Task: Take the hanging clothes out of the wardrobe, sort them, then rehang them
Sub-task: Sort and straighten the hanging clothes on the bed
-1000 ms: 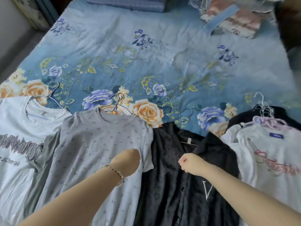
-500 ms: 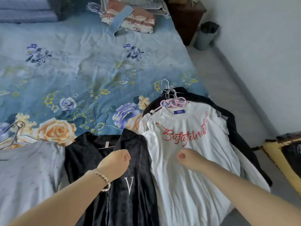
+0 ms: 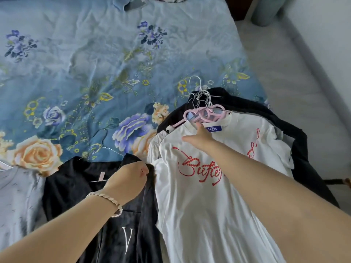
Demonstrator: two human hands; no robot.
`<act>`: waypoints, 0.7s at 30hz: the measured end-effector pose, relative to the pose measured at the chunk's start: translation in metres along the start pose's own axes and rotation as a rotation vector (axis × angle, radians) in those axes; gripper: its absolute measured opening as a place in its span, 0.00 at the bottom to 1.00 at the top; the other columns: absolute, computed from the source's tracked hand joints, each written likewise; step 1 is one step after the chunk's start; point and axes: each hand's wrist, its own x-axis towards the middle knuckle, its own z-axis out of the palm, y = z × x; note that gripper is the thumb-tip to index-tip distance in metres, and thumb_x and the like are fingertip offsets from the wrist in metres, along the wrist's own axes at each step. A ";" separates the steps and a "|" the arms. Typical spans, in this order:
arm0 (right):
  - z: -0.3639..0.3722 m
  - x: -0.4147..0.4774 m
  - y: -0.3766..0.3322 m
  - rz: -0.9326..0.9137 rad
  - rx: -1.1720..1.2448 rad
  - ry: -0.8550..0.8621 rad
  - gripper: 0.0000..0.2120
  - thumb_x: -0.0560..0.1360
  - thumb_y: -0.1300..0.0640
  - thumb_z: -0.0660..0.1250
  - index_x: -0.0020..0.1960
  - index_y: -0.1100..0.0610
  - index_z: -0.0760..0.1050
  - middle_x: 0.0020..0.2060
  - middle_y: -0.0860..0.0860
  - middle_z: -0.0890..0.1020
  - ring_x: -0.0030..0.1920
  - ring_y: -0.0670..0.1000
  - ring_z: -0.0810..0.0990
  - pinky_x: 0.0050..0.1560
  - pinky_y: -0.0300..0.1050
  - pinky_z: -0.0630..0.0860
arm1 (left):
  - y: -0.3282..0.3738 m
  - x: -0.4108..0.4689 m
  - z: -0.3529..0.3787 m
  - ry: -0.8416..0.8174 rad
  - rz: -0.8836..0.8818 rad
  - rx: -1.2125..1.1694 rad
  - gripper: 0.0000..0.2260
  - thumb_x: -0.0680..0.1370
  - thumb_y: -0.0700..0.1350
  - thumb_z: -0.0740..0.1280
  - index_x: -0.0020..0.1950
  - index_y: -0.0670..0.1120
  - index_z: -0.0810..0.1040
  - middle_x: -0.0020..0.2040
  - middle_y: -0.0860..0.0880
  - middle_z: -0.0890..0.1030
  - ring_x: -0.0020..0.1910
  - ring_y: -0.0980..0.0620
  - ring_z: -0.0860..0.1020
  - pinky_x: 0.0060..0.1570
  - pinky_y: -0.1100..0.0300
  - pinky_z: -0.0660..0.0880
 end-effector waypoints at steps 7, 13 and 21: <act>0.039 0.053 -0.014 0.077 0.083 0.114 0.34 0.68 0.46 0.70 0.71 0.47 0.62 0.70 0.51 0.66 0.70 0.56 0.64 0.69 0.53 0.65 | -0.036 -0.002 -0.006 -0.045 -0.158 -0.095 0.11 0.80 0.40 0.56 0.51 0.52 0.75 0.45 0.52 0.81 0.38 0.60 0.75 0.68 0.50 0.66; 0.015 0.047 -0.021 0.186 0.515 0.115 0.25 0.73 0.51 0.70 0.65 0.61 0.70 0.56 0.54 0.75 0.57 0.53 0.74 0.56 0.43 0.70 | -0.051 -0.014 0.004 -0.101 -0.191 -0.171 0.12 0.78 0.39 0.57 0.42 0.56 0.72 0.42 0.51 0.82 0.44 0.50 0.81 0.48 0.63 0.67; 0.010 -0.008 -0.007 -0.048 0.367 0.365 0.10 0.74 0.62 0.62 0.51 0.53 0.78 0.37 0.48 0.77 0.36 0.50 0.73 0.42 0.42 0.71 | -0.033 -0.036 -0.016 -0.055 -0.144 -0.217 0.10 0.80 0.40 0.56 0.50 0.52 0.74 0.48 0.53 0.80 0.49 0.53 0.80 0.60 0.57 0.70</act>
